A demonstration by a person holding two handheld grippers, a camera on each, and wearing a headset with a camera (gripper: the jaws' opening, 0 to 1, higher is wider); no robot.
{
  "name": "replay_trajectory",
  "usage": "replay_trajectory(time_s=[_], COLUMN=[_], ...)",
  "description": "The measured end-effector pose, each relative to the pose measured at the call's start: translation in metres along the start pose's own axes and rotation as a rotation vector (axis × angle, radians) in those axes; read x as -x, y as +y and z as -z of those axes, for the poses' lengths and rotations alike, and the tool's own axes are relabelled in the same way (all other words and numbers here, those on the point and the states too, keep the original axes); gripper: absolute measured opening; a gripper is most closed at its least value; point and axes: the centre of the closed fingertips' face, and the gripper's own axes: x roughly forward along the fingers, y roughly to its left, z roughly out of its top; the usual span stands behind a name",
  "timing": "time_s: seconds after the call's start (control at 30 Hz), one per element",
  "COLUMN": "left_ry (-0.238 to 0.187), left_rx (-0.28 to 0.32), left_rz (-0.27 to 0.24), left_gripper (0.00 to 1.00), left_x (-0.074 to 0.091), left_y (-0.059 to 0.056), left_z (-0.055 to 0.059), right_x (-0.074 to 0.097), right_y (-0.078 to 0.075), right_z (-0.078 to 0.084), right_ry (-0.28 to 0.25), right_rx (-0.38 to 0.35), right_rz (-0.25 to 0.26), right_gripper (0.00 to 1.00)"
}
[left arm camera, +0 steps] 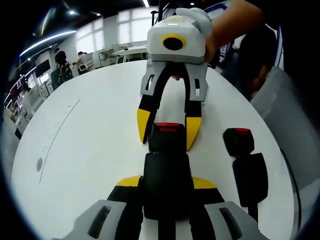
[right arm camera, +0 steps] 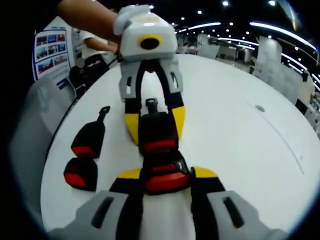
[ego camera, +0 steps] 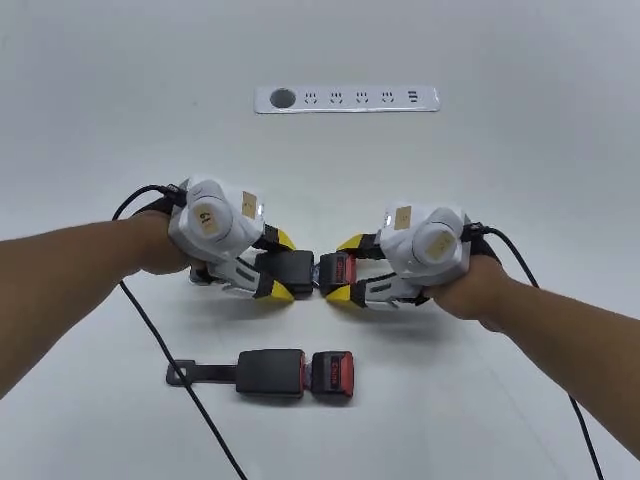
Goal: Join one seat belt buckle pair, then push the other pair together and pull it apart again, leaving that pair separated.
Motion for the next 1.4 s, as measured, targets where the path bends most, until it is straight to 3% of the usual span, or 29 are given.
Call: replay_trajectory(time_s=[0.7,1.4], left_ry=[-0.005,-0.001], left_rx=[0.007,0.022], left_rz=[-0.001,-0.010], left_gripper=[0.36,0.36], left_x=[0.000,0.003], left_y=[-0.001,-0.002], left_z=[0.000,0.001], right_x=[0.005,0.025], right_y=[-0.001,-0.001], right_z=[0.004,0.015], right_ry=[0.001,-0.019], right_rx=[0.011,0.008], right_rz=[-0.008,0.002], right_gripper=[0.36,0.36])
